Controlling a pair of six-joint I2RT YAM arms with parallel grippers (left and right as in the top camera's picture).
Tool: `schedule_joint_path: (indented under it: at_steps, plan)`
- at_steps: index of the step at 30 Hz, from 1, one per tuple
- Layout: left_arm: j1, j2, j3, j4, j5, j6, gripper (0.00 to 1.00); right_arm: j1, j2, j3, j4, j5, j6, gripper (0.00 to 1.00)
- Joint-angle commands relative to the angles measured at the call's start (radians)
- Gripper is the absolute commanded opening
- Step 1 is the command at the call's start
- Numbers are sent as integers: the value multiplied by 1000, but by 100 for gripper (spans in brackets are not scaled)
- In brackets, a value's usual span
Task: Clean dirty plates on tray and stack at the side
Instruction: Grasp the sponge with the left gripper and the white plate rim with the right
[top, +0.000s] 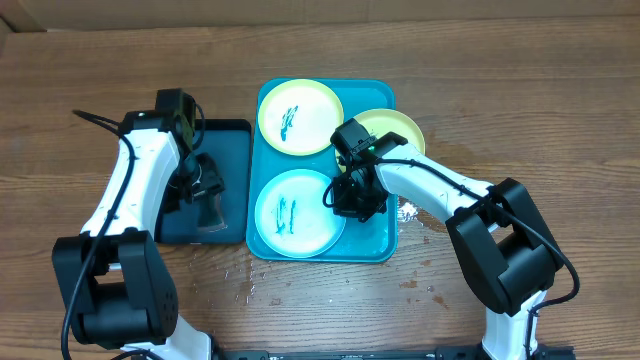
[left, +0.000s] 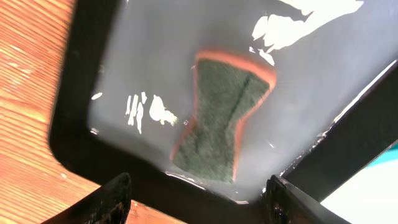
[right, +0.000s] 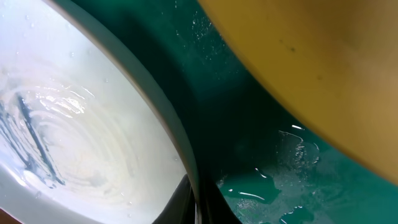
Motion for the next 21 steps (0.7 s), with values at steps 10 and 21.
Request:
schedule_joint_path:
  at_steps: [10,21]
  plan:
    - [4,173,-150,206,43,14,4,-2,18,-8,-19,49,14,5]
    - [-21,14,114,-58,117,129,4,-55,18,-7,29,52,147,4]
